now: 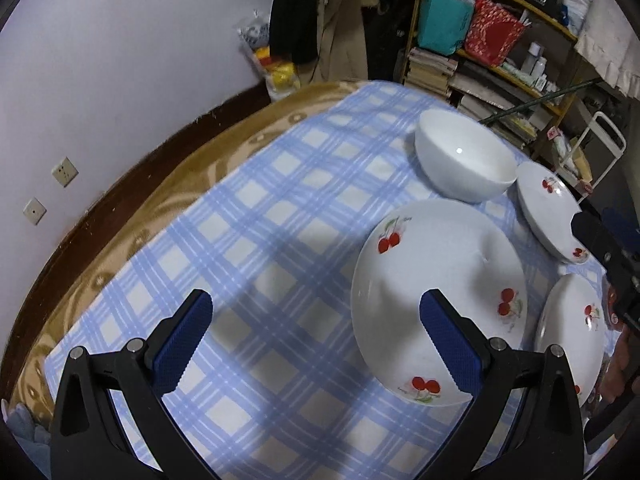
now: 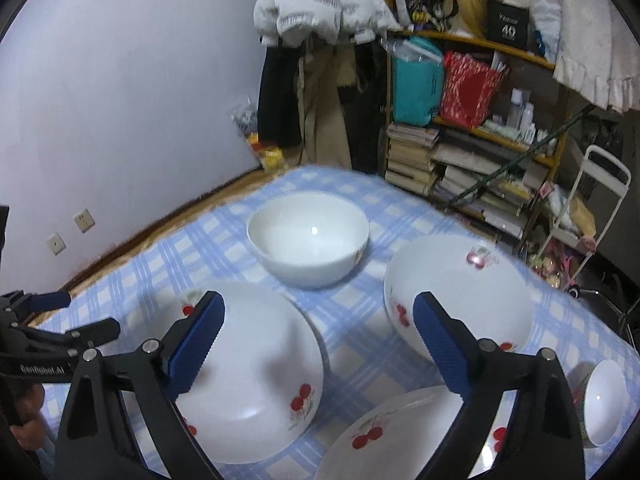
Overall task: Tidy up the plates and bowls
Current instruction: 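Move the left tool to a cherry plate rim while the right tool approaches its opposite rim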
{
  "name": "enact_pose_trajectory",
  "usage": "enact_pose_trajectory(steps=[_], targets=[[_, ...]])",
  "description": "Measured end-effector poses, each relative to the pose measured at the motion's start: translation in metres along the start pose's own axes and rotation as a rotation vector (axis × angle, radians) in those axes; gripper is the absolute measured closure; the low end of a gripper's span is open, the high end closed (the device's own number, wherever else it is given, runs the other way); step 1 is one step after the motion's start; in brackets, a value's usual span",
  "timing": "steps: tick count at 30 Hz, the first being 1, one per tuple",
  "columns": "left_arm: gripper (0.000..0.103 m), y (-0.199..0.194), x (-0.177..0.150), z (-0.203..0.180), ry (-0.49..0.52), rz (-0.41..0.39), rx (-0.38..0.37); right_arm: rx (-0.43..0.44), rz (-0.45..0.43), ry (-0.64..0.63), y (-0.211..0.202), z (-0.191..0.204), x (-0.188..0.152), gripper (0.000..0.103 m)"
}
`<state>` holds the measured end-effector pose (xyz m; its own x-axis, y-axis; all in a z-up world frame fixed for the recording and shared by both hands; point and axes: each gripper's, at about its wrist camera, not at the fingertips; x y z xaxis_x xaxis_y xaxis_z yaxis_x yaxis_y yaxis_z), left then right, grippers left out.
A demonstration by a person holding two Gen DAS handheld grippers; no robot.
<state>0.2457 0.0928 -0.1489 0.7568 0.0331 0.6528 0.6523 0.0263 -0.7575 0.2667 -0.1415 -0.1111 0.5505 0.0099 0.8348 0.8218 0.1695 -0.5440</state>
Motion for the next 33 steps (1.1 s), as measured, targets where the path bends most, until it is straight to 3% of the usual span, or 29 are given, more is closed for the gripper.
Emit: enact_pose_trajectory(steps=[9,13,19,22,27,33], targets=[[0.001,0.031,-0.011,-0.005,0.008,0.083,-0.019,0.007,0.068,-0.005,0.027,-0.006,-0.019,0.006],[0.001,0.042,-0.015,-0.005,0.0,0.123,-0.021,0.035,0.117,0.01,0.037,-0.01,-0.025,0.02],[0.001,0.052,-0.02,0.002,-0.052,0.162,-0.041,0.053,0.182,0.021,0.049,-0.009,-0.036,0.022],[0.002,0.053,-0.021,0.007,-0.091,0.174,-0.075,0.065,0.217,0.01,0.055,-0.007,-0.042,0.033],[0.017,0.053,-0.02,0.006,-0.101,0.173,-0.116,0.081,0.261,0.028,0.063,-0.008,-0.05,0.043],[0.045,0.061,-0.024,-0.002,-0.099,0.201,-0.15,0.084,0.285,0.063,0.069,-0.015,-0.056,0.063]])
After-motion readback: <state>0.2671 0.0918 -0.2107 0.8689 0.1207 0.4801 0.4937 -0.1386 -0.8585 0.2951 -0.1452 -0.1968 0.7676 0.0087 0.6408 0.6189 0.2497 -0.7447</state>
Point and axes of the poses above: each gripper's, at about its wrist camera, not at the fingertips, and y roughly the way its jaws point, z to its left, x to its top, and after that the axes turned 10 degrees about -z, right-handed
